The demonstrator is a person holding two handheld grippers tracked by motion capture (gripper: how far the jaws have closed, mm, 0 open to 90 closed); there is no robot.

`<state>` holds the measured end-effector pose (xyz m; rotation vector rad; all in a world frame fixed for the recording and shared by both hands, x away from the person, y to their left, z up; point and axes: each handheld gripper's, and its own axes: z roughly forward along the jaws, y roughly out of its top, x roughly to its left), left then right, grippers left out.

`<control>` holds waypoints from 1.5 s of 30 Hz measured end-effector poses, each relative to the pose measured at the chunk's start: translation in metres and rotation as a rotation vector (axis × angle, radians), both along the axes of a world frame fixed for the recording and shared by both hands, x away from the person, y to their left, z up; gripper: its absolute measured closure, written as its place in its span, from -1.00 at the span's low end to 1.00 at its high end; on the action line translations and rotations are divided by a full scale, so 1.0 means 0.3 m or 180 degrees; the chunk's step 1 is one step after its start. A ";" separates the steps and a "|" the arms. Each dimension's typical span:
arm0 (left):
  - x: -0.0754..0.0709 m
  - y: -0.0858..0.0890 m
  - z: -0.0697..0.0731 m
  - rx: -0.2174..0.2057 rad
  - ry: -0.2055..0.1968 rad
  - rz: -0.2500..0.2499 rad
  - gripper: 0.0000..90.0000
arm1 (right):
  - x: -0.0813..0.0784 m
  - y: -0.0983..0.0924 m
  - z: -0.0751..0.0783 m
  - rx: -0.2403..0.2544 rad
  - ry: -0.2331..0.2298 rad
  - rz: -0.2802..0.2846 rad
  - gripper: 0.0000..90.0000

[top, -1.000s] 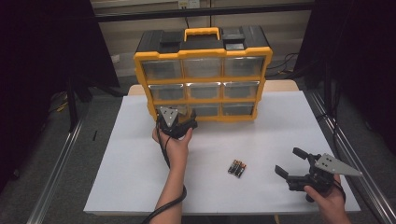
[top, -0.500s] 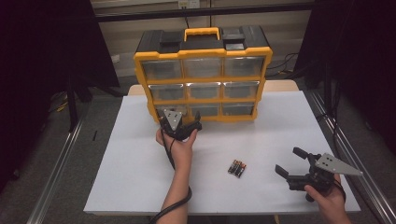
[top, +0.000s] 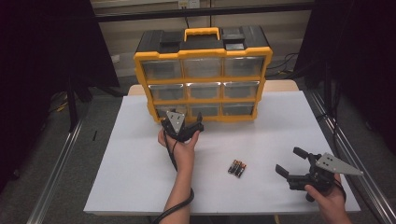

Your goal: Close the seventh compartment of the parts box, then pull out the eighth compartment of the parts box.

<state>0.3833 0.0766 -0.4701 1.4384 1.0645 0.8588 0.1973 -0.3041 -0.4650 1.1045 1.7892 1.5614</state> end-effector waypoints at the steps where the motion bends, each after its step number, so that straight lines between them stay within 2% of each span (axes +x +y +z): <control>1: 0.003 -0.006 -0.002 -0.0041 -0.0013 0.0009 -0.93 | 0.000 0.000 0.000 0.0002 0.0000 -0.0001 -0.95; 2: 0.003 -0.010 -0.003 -0.0037 -0.0004 0.0037 -0.92 | 0.000 0.000 -0.001 -0.0005 -0.0001 0.0003 -0.95; 3: 0.001 -0.006 -0.003 0.0042 0.0017 0.0001 -0.92 | 0.000 0.000 -0.001 0.0001 0.0000 0.0001 -0.95; 5: 0.002 -0.008 -0.004 0.0085 0.0037 -0.0020 -0.92 | 0.001 -0.002 0.000 -0.0027 -0.0010 0.0036 -0.95; 8: 0.002 -0.022 -0.005 0.0160 0.0019 -0.0042 -0.92 | 0.000 -0.003 0.002 -0.0015 -0.0005 0.0032 -0.95; 9: 0.003 -0.028 -0.006 0.0101 0.0015 -0.0024 -0.92 | 0.000 -0.003 0.001 -0.0014 0.0000 0.0033 -0.95; 10: 0.005 -0.028 -0.004 0.0150 0.0023 0.0008 -0.92 | 0.001 -0.002 -0.001 0.0004 0.0012 0.0020 -0.95; 12: 0.006 -0.028 -0.005 0.0187 0.0027 -0.0043 -0.92 | 0.002 -0.006 -0.001 0.0006 0.0019 0.0012 -0.95; 13: 0.008 -0.026 -0.004 0.0256 0.0051 -0.0036 -0.91 | 0.003 -0.006 0.002 0.0019 0.0007 0.0003 -0.95; 14: 0.010 -0.029 -0.006 0.0256 0.0030 -0.0008 -0.91 | 0.003 -0.006 0.004 0.0023 -0.0016 -0.0023 -0.95; 16: 0.014 -0.029 -0.007 0.0241 0.0034 -0.0069 -0.91 | 0.001 -0.008 0.001 -0.0011 0.0000 0.0017 -0.95; 18: 0.016 -0.033 -0.006 0.0308 0.0025 -0.0044 -0.91 | 0.001 -0.010 -0.002 -0.0010 0.0015 0.0018 -0.95; 20: 0.017 -0.040 -0.007 0.0292 0.0020 -0.0008 -0.91 | 0.001 -0.010 0.002 0.0014 -0.0003 -0.0010 -0.95; 22: 0.017 -0.048 -0.005 0.0337 0.0034 0.0015 -0.91 | -0.001 -0.009 0.002 0.0012 -0.0002 -0.0017 -0.95; 23: 0.022 -0.050 -0.006 0.0352 0.0021 -0.0028 -0.91 | -0.001 -0.009 0.001 0.0009 0.0001 -0.0022 -0.95; 27: 0.024 -0.061 -0.003 0.0541 -0.0030 -0.0016 -0.90 | -0.002 -0.007 0.001 0.0019 0.0011 -0.0022 -0.95; 31: 0.024 -0.067 0.005 0.0873 -0.0097 -0.0050 -0.86 | -0.001 -0.008 0.000 0.0022 0.0025 -0.0022 -0.95; 32: 0.025 -0.071 0.006 0.0935 -0.0148 -0.0038 -0.86 | -0.001 -0.007 0.000 0.0025 0.0032 -0.0015 -0.95; 33: 0.024 -0.072 0.010 0.1043 -0.0163 -0.0044 -0.85 | -0.001 -0.010 -0.001 -0.0019 0.0011 0.0013 -0.95; 37: 0.023 -0.082 0.018 0.1397 -0.0263 -0.0109 -0.75 | 0.001 -0.008 -0.001 -0.0017 0.0009 0.0027 -0.95; 40: 0.022 -0.095 0.020 0.1524 -0.0349 -0.0132 -0.69 | 0.003 -0.004 -0.001 0.0001 0.0003 -0.0007 -0.95; 43: 0.021 -0.103 0.019 0.1713 -0.0399 -0.0145 -0.62 | 0.003 -0.003 -0.001 -0.0008 0.0017 0.0016 -0.95; 44: 0.020 -0.105 0.017 0.1727 -0.0389 -0.0154 -0.59 | 0.003 -0.003 -0.001 -0.0009 0.0019 0.0013 -0.95; 45: 0.022 -0.105 0.020 0.1822 -0.0440 -0.0187 -0.56 | 0.003 -0.004 -0.001 -0.0012 0.0016 0.0015 -0.95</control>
